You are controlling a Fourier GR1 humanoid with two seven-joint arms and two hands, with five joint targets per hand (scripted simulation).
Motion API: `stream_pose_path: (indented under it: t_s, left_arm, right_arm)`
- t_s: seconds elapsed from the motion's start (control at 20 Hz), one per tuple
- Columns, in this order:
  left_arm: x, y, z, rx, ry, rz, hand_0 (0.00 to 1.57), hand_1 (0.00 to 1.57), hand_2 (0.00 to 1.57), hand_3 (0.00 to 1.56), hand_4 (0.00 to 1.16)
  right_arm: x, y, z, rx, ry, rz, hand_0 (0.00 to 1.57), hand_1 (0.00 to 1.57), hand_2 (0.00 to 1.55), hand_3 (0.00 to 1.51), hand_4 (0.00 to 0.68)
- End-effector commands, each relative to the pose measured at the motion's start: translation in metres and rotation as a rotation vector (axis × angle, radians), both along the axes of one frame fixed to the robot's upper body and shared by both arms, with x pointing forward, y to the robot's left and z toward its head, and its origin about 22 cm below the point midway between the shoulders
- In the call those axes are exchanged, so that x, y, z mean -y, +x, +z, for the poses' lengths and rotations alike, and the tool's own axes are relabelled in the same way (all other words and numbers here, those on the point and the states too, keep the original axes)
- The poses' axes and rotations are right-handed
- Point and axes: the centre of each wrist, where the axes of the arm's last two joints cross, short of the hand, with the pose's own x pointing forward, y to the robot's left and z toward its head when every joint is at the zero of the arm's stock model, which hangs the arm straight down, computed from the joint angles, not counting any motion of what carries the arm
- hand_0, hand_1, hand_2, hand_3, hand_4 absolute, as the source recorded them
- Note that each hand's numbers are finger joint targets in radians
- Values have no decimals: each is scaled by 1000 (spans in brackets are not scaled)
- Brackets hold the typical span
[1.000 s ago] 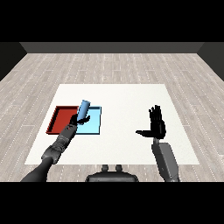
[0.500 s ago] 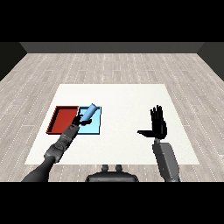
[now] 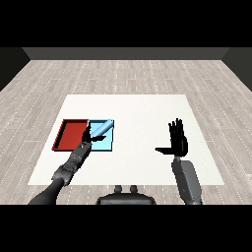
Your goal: Pick the blue can and put it in the blue box
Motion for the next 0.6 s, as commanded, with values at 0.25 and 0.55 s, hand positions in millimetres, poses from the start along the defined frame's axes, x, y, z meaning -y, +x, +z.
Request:
stream_pose_path:
  t_s: [0.25,0.55]
  left_arm:
    - [4,14,35,589,-118,-178,0,0,0,0,0]
    - [22,-15,35,810,-253,-378,0,0,0,0,0]
  right_arm:
    - [-2,2,14,24,26,12,0,0,0,0,0]
    - [-1,-2,1,-24,-65,22,0,0,0,0,0]
